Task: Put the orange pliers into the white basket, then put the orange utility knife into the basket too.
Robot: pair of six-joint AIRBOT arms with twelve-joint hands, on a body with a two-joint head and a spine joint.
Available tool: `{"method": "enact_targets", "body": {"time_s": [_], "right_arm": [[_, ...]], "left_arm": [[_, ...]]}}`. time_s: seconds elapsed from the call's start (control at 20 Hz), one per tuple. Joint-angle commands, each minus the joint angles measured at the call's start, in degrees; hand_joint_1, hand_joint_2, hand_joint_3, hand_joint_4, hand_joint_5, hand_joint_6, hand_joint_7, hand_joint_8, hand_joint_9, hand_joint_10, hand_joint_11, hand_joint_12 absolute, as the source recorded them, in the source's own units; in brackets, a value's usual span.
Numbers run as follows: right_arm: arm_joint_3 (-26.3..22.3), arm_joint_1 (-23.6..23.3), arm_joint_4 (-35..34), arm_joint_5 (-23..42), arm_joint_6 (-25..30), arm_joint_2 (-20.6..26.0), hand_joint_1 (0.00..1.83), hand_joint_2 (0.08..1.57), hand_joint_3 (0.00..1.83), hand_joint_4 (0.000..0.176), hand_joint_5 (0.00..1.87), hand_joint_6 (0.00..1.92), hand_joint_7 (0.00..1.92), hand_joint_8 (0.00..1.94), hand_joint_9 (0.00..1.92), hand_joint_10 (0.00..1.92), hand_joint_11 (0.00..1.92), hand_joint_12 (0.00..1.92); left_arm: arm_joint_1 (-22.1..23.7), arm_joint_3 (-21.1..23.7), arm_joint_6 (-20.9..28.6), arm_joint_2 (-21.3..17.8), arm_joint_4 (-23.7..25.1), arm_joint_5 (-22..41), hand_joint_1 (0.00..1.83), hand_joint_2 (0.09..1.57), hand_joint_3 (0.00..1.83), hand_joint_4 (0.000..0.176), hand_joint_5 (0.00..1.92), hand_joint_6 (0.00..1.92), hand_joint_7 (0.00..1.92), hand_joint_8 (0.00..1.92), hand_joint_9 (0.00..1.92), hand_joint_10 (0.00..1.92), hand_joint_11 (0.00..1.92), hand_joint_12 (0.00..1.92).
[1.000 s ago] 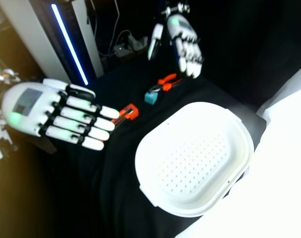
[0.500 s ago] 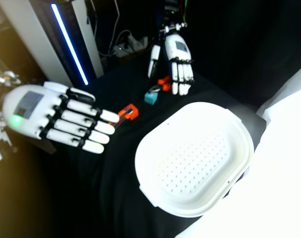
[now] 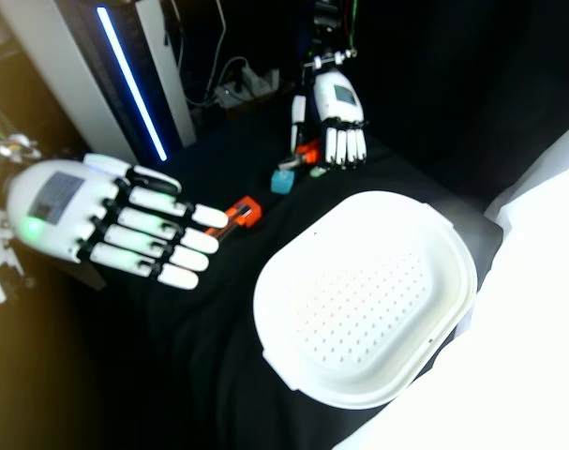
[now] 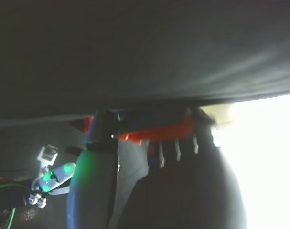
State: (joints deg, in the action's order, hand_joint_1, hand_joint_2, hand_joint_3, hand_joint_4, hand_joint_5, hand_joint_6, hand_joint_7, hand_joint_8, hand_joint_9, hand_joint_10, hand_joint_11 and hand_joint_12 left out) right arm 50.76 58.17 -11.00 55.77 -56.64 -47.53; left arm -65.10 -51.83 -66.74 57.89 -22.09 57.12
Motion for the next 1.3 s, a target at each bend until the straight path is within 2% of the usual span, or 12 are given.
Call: {"method": "enact_targets", "body": {"time_s": [0.0, 0.1, 0.15, 0.2, 0.3, 0.4, 0.55, 0.6, 0.65, 0.85, 1.15, 1.25], "right_arm": [[0.12, -0.11, 0.15, 6.69, -0.05, -0.03, 0.29, 1.26, 0.00, 0.058, 0.00, 0.00, 0.00, 0.00, 0.00, 0.00, 0.00, 0.00], [0.10, -0.07, 0.14, 6.68, -0.05, -0.03, 0.27, 1.26, 0.00, 0.075, 0.00, 0.00, 0.00, 0.00, 0.00, 0.00, 0.00, 0.00], [0.10, -0.06, 0.14, 6.68, -0.04, -0.02, 0.27, 1.26, 0.00, 0.070, 0.00, 0.00, 0.00, 0.00, 0.00, 0.00, 0.00, 0.00], [0.09, -0.06, 0.14, 6.68, -0.04, -0.02, 0.27, 1.26, 0.00, 0.070, 0.00, 0.00, 0.00, 0.00, 0.00, 0.00, 0.00, 0.00], [0.08, -0.05, 0.14, 6.68, -0.04, -0.02, 0.28, 1.27, 0.01, 0.031, 0.00, 0.00, 0.00, 0.00, 0.00, 0.00, 0.00, 0.00], [0.06, -0.05, 0.14, 6.68, -0.04, -0.02, 0.29, 1.27, 0.00, 0.024, 0.00, 0.00, 0.00, 0.00, 0.00, 0.00, 0.00, 0.00], [0.06, -0.05, 0.13, 6.64, -0.03, -0.02, 0.26, 1.26, 0.00, 0.035, 0.00, 0.00, 0.00, 0.00, 0.00, 0.00, 0.00, 0.00], [0.08, -0.05, 0.12, 6.56, -0.03, -0.02, 0.29, 1.26, 0.00, 0.033, 0.00, 0.00, 0.00, 0.00, 0.00, 0.00, 0.00, 0.00], [0.08, -0.05, 0.11, 6.43, -0.03, -0.02, 0.30, 1.26, 0.00, 0.014, 0.00, 0.00, 0.00, 0.00, 0.00, 0.00, 0.00, 0.00], [0.10, -0.05, 0.04, 6.03, -0.03, -0.02, 0.28, 1.26, 0.00, 0.000, 0.00, 0.00, 0.00, 0.00, 0.00, 0.00, 0.00, 0.00], [0.27, 0.05, -0.01, 5.74, -0.03, -0.49, 0.28, 1.27, 0.00, 0.030, 0.00, 0.00, 0.00, 0.00, 0.00, 0.00, 0.00, 0.00], [0.39, 0.09, -0.01, 5.57, -0.03, -0.82, 0.27, 1.28, 0.01, 0.000, 0.00, 0.00, 0.00, 0.00, 0.00, 0.00, 0.00, 0.00]], "left_arm": [[0.60, 0.78, 1.66, 0.13, 1.91, 6.65, 1.16, 1.44, 0.00, 0.000, 0.44, 1.85, 0.36, 1.82, 0.35, 1.92, 0.22, 1.92], [0.63, 1.95, 1.65, -1.19, 3.37, 9.75, 0.98, 1.46, 0.00, 0.014, 0.45, 1.86, 0.38, 1.83, 0.18, 1.87, 0.23, 1.92], [0.61, 2.67, 1.64, -2.21, 4.39, 11.60, 1.17, 1.44, 0.00, 0.000, 0.46, 1.84, 0.33, 1.82, 0.37, 1.92, 0.28, 1.92], [0.61, 2.79, 1.64, -2.40, 4.49, 11.83, 1.17, 1.44, 0.00, 0.000, 0.46, 1.84, 0.33, 1.82, 0.37, 1.92, 0.28, 1.92], [0.60, 3.76, 1.63, -4.02, 5.87, 14.66, 0.99, 1.45, 0.00, 0.007, 0.48, 1.80, 0.37, 1.87, 0.21, 1.90, 0.25, 1.92], [0.59, 4.82, 1.63, -5.94, 7.29, 17.64, 0.97, 1.45, 0.00, 0.025, 0.44, 1.80, 0.41, 1.88, 0.23, 1.91, 0.25, 1.92], [0.69, 5.49, 1.59, -8.44, 8.35, 20.31, 1.21, 1.42, 0.00, 0.000, 0.40, 1.78, 0.45, 1.82, 0.44, 1.88, 0.18, 1.92], [1.38, 5.02, 1.60, -9.05, 8.07, 19.80, 1.23, 1.41, 0.00, 0.000, 0.40, 1.76, 0.41, 1.81, 0.53, 1.84, 0.38, 1.92], [2.42, 4.41, 1.60, -9.23, 7.73, 18.81, 1.23, 1.41, 0.00, 0.000, 0.40, 1.76, 0.39, 1.83, 0.56, 1.83, 0.46, 1.92], [11.67, -0.16, 1.55, -7.86, 7.71, 10.26, 1.22, 1.42, 0.00, 0.000, 0.36, 1.81, 0.37, 1.79, 0.55, 1.87, 0.55, 1.92], [25.33, -10.58, 1.56, -0.24, 6.19, -2.74, 1.03, 1.41, 0.00, 0.004, 0.44, 1.70, 0.51, 1.79, 0.36, 1.92, 0.53, 1.92], [29.43, -15.36, 1.18, 3.22, 3.89, -8.51, 1.01, 1.42, 0.00, 0.001, 0.43, 1.71, 0.49, 1.83, 0.26, 1.81, 0.32, 1.92]]}}
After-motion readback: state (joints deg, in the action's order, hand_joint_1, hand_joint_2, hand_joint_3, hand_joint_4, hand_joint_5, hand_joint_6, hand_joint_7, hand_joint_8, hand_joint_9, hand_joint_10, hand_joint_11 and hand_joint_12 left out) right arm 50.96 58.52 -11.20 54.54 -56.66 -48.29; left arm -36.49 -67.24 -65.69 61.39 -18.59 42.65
